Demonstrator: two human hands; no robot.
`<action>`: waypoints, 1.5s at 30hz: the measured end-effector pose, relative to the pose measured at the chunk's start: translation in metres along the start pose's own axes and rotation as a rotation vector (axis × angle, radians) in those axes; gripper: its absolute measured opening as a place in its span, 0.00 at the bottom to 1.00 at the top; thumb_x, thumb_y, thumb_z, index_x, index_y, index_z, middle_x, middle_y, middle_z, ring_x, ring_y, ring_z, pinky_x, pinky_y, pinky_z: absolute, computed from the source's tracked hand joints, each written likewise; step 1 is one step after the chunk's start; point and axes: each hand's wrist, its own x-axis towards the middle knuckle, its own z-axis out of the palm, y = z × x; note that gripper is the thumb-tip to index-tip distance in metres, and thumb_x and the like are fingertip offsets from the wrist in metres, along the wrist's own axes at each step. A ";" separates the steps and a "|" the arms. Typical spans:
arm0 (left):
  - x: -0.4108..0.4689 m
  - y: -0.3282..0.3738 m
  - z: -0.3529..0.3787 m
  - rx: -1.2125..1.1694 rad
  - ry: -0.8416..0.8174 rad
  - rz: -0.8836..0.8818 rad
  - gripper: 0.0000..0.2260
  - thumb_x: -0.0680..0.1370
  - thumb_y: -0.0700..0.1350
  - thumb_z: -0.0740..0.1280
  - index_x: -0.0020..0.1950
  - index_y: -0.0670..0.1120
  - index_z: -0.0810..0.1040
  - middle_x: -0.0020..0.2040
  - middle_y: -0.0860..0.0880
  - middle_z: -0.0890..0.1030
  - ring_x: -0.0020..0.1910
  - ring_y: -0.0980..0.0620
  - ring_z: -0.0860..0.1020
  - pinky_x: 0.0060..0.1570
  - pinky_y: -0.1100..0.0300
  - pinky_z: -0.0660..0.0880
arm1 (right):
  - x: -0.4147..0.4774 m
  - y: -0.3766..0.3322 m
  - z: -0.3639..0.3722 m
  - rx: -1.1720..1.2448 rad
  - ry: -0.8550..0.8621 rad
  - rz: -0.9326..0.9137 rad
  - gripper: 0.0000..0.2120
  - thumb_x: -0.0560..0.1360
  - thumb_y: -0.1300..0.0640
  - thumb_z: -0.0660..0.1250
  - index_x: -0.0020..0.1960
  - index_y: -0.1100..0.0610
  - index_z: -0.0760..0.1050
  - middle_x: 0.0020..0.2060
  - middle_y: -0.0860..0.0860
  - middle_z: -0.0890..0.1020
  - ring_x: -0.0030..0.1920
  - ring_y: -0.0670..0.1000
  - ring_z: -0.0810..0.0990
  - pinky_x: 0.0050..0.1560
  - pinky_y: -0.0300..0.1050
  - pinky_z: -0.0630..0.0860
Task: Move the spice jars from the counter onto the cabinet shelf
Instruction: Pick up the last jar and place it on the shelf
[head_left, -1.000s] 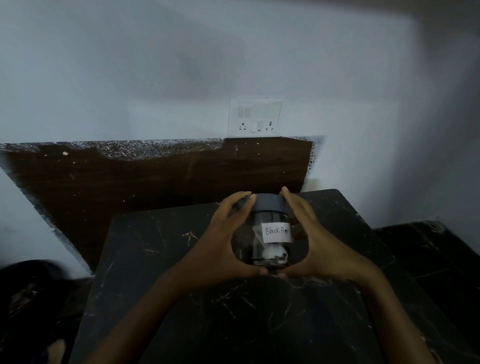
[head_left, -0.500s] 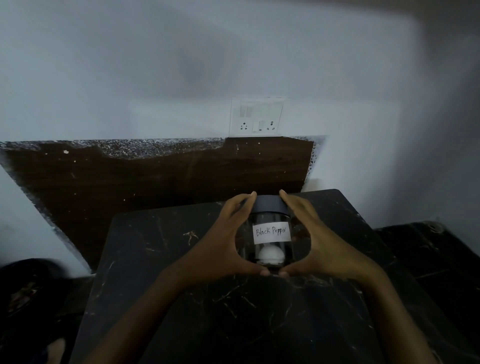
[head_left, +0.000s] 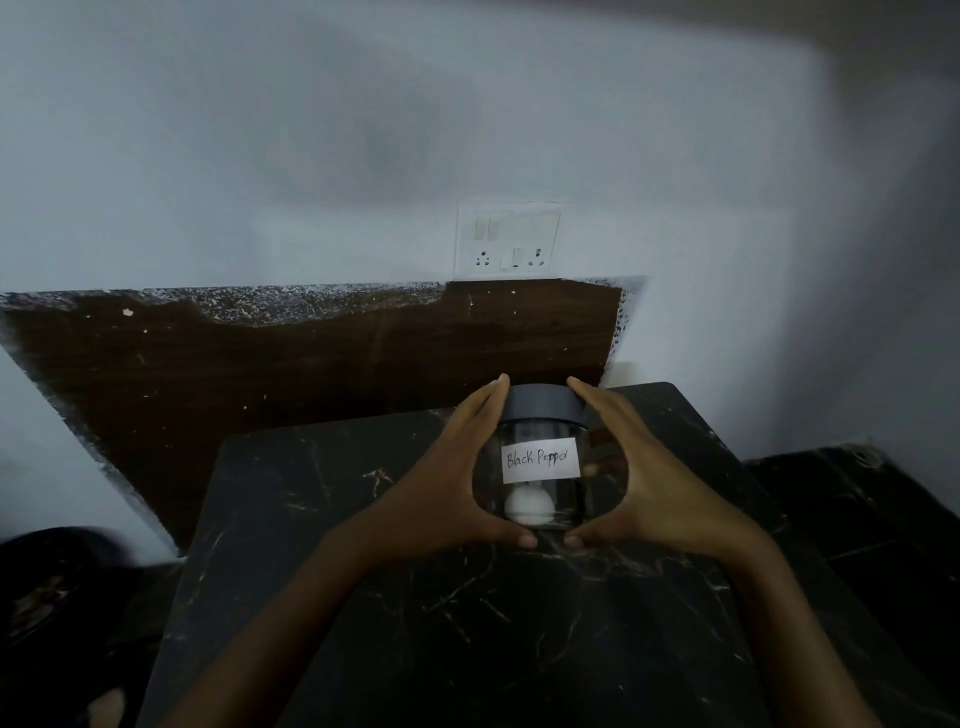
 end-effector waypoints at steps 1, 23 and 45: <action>0.001 0.001 0.000 0.004 0.007 0.005 0.57 0.61 0.53 0.79 0.76 0.56 0.39 0.74 0.64 0.45 0.74 0.60 0.52 0.71 0.56 0.61 | -0.001 0.000 -0.001 0.007 0.008 -0.003 0.57 0.56 0.55 0.82 0.67 0.29 0.47 0.58 0.19 0.54 0.60 0.32 0.65 0.49 0.24 0.72; 0.140 0.107 -0.025 0.285 0.232 0.420 0.54 0.63 0.56 0.78 0.73 0.64 0.40 0.73 0.68 0.43 0.61 0.82 0.53 0.55 0.74 0.71 | 0.007 -0.015 -0.109 0.246 0.465 -0.139 0.44 0.63 0.51 0.75 0.65 0.31 0.49 0.55 0.22 0.64 0.57 0.34 0.71 0.49 0.27 0.74; 0.341 0.224 -0.114 1.275 0.813 0.426 0.57 0.60 0.61 0.76 0.76 0.47 0.42 0.77 0.38 0.45 0.75 0.37 0.45 0.65 0.32 0.39 | 0.078 -0.054 -0.421 0.086 1.247 -0.480 0.54 0.55 0.54 0.77 0.71 0.40 0.48 0.64 0.52 0.68 0.59 0.53 0.74 0.56 0.49 0.77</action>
